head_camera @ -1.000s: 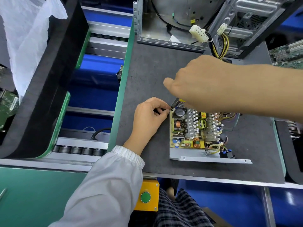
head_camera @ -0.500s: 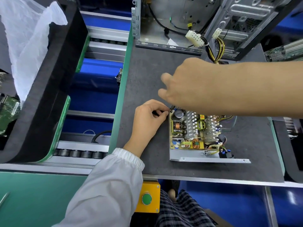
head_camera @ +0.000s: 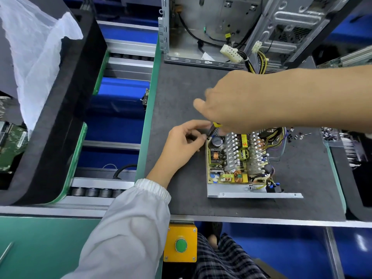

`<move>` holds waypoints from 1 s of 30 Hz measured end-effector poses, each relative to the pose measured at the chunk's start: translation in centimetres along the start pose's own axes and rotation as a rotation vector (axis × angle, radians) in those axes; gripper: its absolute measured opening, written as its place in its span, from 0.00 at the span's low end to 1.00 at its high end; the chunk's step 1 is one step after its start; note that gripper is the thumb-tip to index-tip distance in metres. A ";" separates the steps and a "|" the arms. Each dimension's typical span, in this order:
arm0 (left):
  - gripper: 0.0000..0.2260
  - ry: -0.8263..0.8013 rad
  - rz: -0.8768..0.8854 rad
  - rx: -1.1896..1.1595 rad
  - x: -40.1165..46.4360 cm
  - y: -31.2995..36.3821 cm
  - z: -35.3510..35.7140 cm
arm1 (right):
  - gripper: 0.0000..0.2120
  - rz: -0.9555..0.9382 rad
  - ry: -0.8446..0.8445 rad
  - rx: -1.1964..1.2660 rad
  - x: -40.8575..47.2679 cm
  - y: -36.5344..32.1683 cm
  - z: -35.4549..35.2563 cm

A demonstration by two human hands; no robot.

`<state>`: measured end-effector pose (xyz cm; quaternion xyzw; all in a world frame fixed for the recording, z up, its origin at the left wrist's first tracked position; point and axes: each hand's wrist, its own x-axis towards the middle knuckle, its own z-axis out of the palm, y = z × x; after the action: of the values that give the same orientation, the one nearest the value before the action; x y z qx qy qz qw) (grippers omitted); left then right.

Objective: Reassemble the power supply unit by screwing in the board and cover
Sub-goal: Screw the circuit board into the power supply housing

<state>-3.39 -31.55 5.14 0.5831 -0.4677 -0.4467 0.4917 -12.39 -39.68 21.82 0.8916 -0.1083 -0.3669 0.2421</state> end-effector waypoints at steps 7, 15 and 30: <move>0.21 -0.049 -0.068 0.026 0.2 -0.7 -0.1 | 0.09 -0.083 0.042 -0.170 -1.0 -0.2 -0.5; 0.16 0.023 -0.002 -0.035 0.4 -0.1 -0.9 | 0.13 -0.027 0.035 0.050 0.1 -0.1 1.5; 0.13 -0.010 -0.029 0.070 0.7 -1.0 -0.9 | 0.16 -0.025 0.068 -0.052 -0.6 -0.3 1.6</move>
<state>-2.30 -31.99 4.19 0.6042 -0.4772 -0.4401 0.4621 -13.97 -39.76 21.03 0.8982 -0.0793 -0.3423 0.2641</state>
